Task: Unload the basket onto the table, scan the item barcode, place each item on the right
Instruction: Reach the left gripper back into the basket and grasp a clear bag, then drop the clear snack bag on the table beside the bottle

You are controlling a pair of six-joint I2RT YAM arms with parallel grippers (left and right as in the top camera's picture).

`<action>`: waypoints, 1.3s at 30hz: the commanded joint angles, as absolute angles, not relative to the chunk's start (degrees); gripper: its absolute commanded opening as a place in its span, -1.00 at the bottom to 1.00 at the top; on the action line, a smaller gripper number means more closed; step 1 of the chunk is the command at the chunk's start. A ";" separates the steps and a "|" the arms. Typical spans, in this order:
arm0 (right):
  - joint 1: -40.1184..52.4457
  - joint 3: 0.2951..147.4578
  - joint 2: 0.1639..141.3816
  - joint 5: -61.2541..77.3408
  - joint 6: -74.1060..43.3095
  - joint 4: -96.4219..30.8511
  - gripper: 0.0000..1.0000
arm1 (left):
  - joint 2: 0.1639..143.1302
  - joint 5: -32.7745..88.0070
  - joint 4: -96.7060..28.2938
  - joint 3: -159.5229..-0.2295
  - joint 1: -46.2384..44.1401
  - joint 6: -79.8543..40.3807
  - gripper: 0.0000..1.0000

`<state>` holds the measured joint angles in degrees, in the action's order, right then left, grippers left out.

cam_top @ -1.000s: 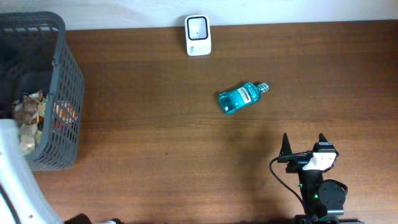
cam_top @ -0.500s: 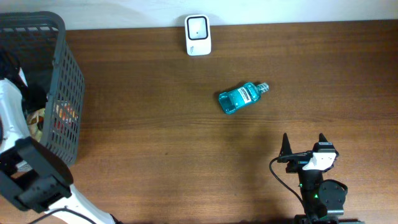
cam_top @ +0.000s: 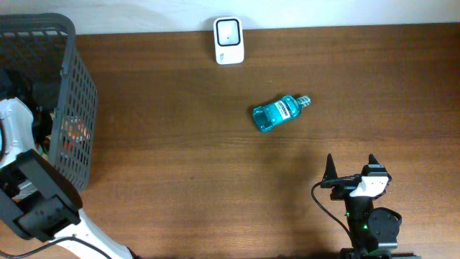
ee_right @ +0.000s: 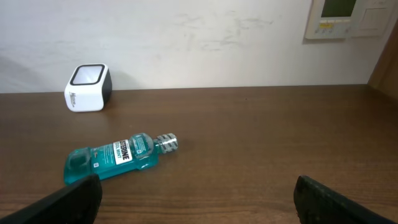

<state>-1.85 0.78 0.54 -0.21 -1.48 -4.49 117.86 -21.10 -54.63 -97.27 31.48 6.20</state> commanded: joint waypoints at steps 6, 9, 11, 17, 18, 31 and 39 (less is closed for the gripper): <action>-2.17 0.32 0.21 -0.69 -1.50 -4.69 0.97 | 103.11 -0.19 -58.61 -120.36 32.03 -6.66 -1.00; -2.17 0.32 0.21 -0.69 -1.50 -4.69 0.97 | 93.54 11.60 -56.60 -122.63 32.03 -10.07 -1.00; -2.17 0.32 0.21 -0.69 -1.50 -4.69 0.97 | 88.79 25.74 -57.43 -122.63 31.64 -10.07 -1.00; -2.17 0.32 0.21 -0.69 -1.50 -4.69 0.96 | 88.79 31.24 -66.76 -119.79 10.13 -9.76 -1.00; -2.17 0.32 0.21 -0.69 -1.50 -4.69 0.97 | 89.32 27.35 -66.76 -118.34 6.61 -9.78 -1.00; -2.17 0.32 0.21 -0.71 -1.50 -4.69 0.97 | 120.49 -11.38 -58.15 -105.30 -28.08 -28.95 -1.00; -2.17 0.32 0.21 -0.69 -1.50 -4.69 0.97 | 120.42 -10.17 -65.45 -119.13 -30.50 -21.96 0.42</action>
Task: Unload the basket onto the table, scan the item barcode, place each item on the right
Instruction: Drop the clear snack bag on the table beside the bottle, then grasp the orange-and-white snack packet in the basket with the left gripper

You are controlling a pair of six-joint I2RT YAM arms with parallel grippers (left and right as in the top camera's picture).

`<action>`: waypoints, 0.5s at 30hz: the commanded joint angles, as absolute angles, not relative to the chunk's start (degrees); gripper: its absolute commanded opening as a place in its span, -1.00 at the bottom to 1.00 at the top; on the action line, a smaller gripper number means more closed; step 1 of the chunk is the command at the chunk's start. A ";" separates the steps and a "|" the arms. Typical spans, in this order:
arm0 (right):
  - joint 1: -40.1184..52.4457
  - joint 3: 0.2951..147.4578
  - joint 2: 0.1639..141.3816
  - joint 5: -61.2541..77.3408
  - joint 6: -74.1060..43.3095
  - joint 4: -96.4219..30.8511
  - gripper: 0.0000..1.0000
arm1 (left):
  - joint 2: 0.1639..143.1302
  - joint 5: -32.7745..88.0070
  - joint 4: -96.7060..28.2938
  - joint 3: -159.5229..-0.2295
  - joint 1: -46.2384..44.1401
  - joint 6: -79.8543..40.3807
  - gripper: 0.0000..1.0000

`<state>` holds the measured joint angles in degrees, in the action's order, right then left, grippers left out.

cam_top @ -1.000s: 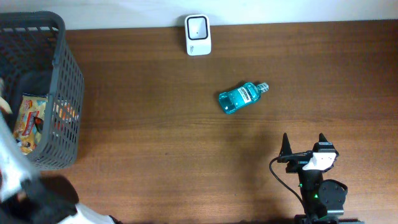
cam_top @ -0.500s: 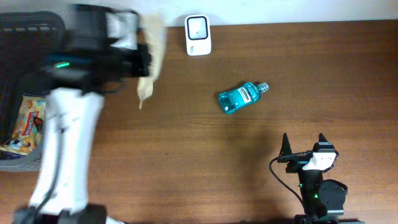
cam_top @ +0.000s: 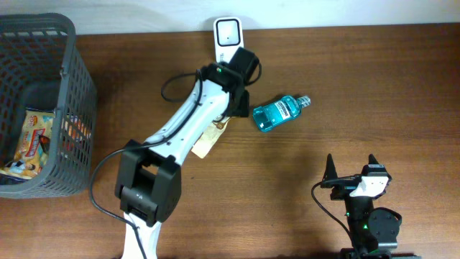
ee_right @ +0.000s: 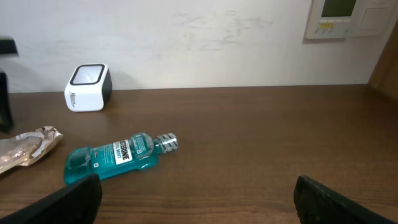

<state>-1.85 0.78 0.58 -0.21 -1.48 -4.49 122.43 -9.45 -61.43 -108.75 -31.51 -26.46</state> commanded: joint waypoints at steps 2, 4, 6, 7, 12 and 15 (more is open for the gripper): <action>-2.17 0.32 0.21 -0.69 -1.50 -4.69 0.97 | 118.98 -13.43 -74.32 -133.21 -27.27 -17.02 0.51; -2.17 0.32 0.21 -0.69 -1.50 -4.69 0.97 | 117.86 -21.43 -81.21 -145.64 -21.82 -12.93 0.64; -2.17 0.32 0.21 -0.69 -1.50 -4.69 0.97 | 116.60 -26.85 -86.08 -155.96 -12.75 -12.01 0.77; -2.17 0.32 0.21 -0.69 -1.50 -4.69 0.97 | 116.25 -26.83 -86.91 -158.15 -8.88 -12.03 0.77; -2.17 0.32 0.21 -0.69 -1.50 -4.69 0.97 | 117.54 -26.59 -92.99 -156.31 19.77 -18.24 0.38; -2.17 0.32 0.21 -0.69 -1.50 -4.69 0.97 | 118.85 -23.86 -90.70 -146.71 27.86 -18.76 0.31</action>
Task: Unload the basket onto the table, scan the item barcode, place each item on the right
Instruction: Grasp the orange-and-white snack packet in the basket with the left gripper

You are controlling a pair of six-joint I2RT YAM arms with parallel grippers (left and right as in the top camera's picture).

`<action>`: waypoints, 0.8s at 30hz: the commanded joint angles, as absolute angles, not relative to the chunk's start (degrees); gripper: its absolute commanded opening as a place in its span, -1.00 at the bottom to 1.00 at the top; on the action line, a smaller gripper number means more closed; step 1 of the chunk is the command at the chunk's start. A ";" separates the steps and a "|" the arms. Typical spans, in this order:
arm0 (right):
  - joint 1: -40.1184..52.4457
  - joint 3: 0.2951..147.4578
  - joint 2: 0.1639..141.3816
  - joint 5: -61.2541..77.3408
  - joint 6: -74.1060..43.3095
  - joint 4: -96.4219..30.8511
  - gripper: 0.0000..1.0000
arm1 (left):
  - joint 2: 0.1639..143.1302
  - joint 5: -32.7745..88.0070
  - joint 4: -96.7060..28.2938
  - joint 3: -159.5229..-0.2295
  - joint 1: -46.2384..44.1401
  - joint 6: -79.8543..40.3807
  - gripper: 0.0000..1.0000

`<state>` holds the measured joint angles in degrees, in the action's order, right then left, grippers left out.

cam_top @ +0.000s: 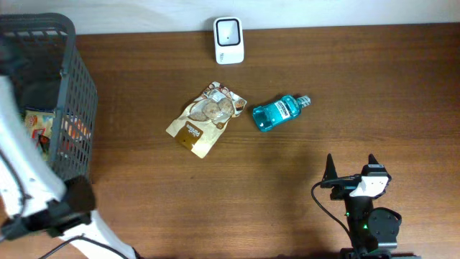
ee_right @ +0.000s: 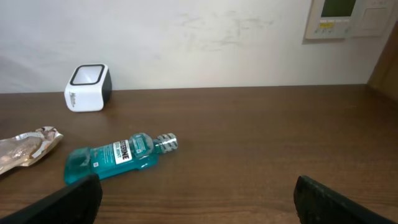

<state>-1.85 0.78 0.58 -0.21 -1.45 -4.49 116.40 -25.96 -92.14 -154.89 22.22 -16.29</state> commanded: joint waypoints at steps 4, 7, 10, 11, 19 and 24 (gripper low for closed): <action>-2.17 0.32 0.21 -0.69 -1.50 -4.69 0.97 | 120.42 -13.28 -79.94 -125.43 33.17 -6.26 0.22; -2.17 0.32 0.21 -0.69 -1.50 -4.69 0.97 | 121.21 -12.32 -73.08 -113.36 33.01 -1.98 0.42; -2.17 0.32 0.21 -0.69 -1.50 -4.69 0.97 | 121.21 -12.36 -67.02 -104.84 33.01 2.92 0.48; -2.17 0.32 0.21 -0.69 -1.50 -4.69 0.96 | 121.21 -12.43 -65.73 -102.63 33.01 3.44 0.48; -2.17 0.32 0.21 -0.69 -1.50 -4.69 0.97 | 121.27 -19.31 -55.57 -92.40 33.12 3.97 -0.83; -2.17 0.32 0.21 -0.69 -1.50 -4.69 0.97 | 121.25 -17.65 -62.65 -103.79 33.10 -2.04 -1.00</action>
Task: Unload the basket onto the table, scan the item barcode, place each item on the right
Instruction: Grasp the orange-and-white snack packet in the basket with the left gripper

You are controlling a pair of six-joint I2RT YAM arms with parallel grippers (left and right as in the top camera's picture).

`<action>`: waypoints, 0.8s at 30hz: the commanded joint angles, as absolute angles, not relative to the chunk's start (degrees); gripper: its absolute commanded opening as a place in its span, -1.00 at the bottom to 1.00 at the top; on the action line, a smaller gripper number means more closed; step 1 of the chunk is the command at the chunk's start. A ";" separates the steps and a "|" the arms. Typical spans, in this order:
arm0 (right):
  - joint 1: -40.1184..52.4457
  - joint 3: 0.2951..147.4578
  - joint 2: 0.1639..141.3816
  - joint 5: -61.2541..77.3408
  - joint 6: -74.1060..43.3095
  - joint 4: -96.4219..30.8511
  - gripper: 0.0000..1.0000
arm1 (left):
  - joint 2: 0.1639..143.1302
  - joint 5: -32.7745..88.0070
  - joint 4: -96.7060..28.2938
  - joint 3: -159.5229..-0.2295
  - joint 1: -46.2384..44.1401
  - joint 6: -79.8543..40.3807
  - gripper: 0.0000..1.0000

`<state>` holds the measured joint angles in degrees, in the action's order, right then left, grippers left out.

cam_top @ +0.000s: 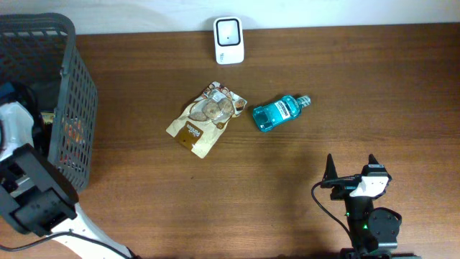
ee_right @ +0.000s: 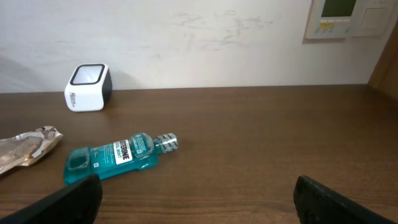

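Note:
A white barcode scanner (cam_top: 228,32) stands at the table's far edge, also visible as the scanner (ee_right: 87,87). A tan snack bag (cam_top: 206,119) lies flat in mid-table, its end at the left edge of the right wrist view (ee_right: 25,148). Beside it lies a blue mouthwash bottle (cam_top: 279,111), on its side (ee_right: 118,155). My left arm (cam_top: 16,129) reaches into the grey basket (cam_top: 77,93); its gripper is hidden there. My right gripper (cam_top: 351,162) rests open near the front right, nothing between its fingers (ee_right: 68,200).
The basket at the far left holds several packets (cam_top: 70,131). In the right wrist view a white wall rises behind the table, with a panel (ee_right: 348,18) at the upper right.
My left arm has dropped from a tall reach along the left edge to a lower pose inside the basket. Snack bag, bottle, scanner and right gripper are where they were.
First my left arm was at the basket and only the bottle lay on the table. Then it was stretched out by the scanner with the snack bag under it. After that the bag lay beside the bottle and the arm was back at the basket, where it stays.

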<state>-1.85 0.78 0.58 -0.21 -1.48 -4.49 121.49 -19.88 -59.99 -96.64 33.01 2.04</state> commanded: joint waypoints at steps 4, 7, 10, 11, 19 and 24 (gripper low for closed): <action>-2.17 0.32 0.21 -0.69 -1.48 -4.69 0.97 | 121.23 -7.84 -72.77 -123.48 33.12 -2.66 -1.00; -2.17 0.32 0.21 -0.69 -1.50 -4.69 0.97 | 121.23 -7.64 -77.84 -134.93 33.04 -6.98 -1.00; -2.17 0.32 0.21 -0.69 -1.50 -4.69 0.97 | 121.23 -2.50 -82.04 -143.63 33.01 -7.29 -1.00; -2.17 0.32 0.21 -0.71 -1.50 -4.69 0.97 | 121.23 -2.63 -83.26 -144.05 33.01 -7.29 -1.00; -2.17 0.32 0.21 -0.69 -1.50 -4.69 0.97 | 123.07 -17.85 -84.66 -129.40 33.01 -14.61 -1.00; -2.17 0.32 0.21 -0.69 -1.50 -4.69 0.97 | 123.07 -17.78 -84.38 -129.25 33.01 -14.74 -1.00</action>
<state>-1.85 0.78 0.58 -0.19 -1.48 -4.49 124.20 -15.35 -84.36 -128.84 32.97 -13.19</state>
